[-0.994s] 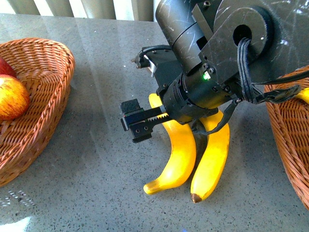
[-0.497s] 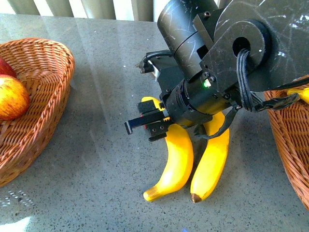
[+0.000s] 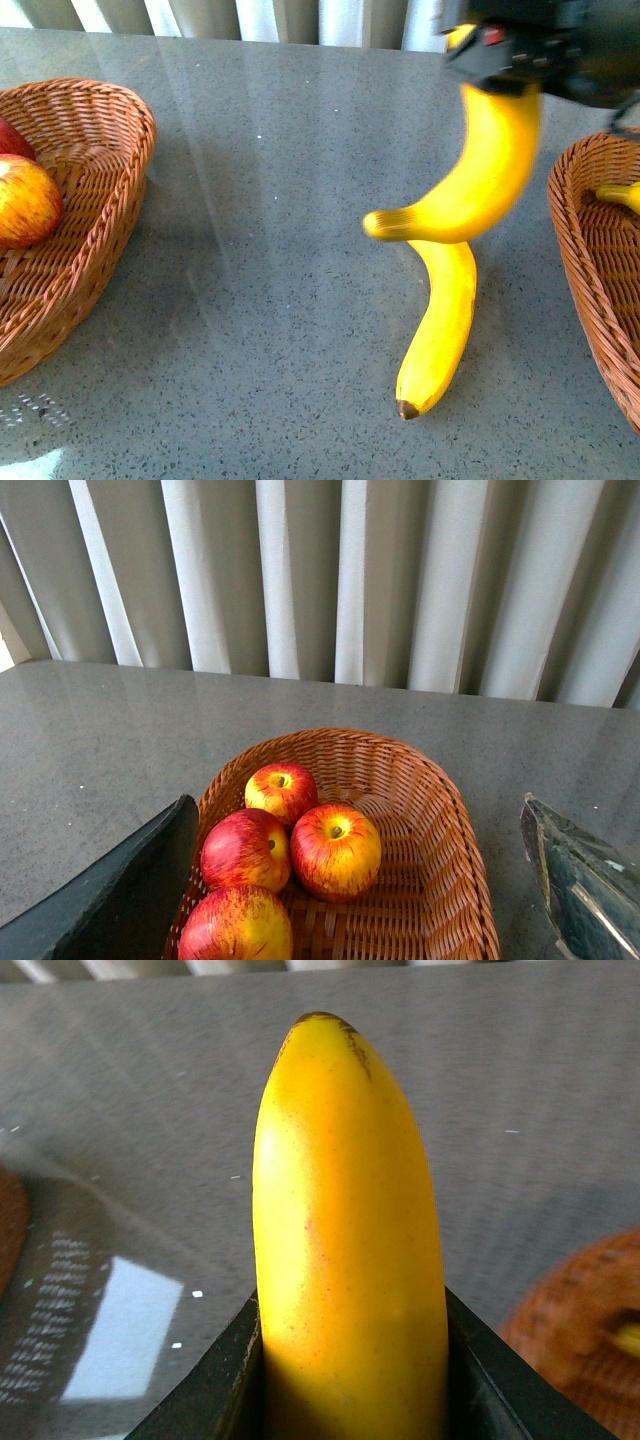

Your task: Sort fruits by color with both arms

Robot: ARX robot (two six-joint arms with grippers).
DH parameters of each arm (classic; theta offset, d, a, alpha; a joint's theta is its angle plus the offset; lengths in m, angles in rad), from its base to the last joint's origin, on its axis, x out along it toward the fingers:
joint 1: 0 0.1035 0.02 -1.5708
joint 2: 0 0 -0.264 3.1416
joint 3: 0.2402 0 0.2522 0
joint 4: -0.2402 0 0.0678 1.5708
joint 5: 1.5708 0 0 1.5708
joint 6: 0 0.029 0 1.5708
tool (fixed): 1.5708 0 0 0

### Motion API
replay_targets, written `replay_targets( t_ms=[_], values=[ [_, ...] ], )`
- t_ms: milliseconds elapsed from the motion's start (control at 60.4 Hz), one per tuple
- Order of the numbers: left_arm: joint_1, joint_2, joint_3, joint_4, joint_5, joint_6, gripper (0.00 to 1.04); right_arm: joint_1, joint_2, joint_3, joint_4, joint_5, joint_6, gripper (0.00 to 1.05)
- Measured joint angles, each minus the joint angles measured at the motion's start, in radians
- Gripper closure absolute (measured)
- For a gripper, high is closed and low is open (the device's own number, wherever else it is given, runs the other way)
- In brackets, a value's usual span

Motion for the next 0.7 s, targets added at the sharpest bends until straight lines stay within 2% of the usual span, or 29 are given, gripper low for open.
replay_targets(
  t_ms=[199,348,530,696],
  values=[
    [0.000,0.000,0.000,0.000,0.000,0.000,0.09,-0.258,-0.105,-0.106,-0.082,-0.072,-0.102,0.69],
    [0.000,0.000,0.000,0.000,0.000,0.000,0.09,-0.376,-0.101,-0.133,-0.110,-0.106,-0.175,0.69],
    [0.000,0.000,0.000,0.000,0.000,0.000,0.09,-0.413,-0.085,-0.132,-0.104,-0.114,-0.221,0.69],
    [0.000,0.000,0.000,0.000,0.000,0.000,0.09,-0.417,-0.064,-0.132,-0.093,-0.073,-0.239,0.43]
  ],
)
